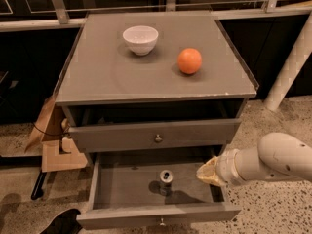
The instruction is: Pick redbull can from middle drawer and place on counter
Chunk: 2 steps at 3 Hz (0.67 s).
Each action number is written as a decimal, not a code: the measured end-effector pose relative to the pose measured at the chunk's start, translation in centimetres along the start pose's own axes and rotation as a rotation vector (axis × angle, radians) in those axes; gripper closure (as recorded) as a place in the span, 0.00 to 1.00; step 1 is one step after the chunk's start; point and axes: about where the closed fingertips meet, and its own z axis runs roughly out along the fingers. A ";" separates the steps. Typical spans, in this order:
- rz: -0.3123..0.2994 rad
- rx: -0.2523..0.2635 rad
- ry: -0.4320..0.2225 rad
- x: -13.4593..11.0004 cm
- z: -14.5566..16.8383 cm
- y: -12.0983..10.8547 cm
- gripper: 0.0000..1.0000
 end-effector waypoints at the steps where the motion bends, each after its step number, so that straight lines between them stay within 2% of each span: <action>1: -0.001 0.001 0.000 0.0 0.0 0.0 1.00; 2: 0.000 0.008 0.010 1.4 1.5 -0.1 1.00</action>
Offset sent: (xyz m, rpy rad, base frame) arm 0.0043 -0.0080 -0.0506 -0.0282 -0.0053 -0.0196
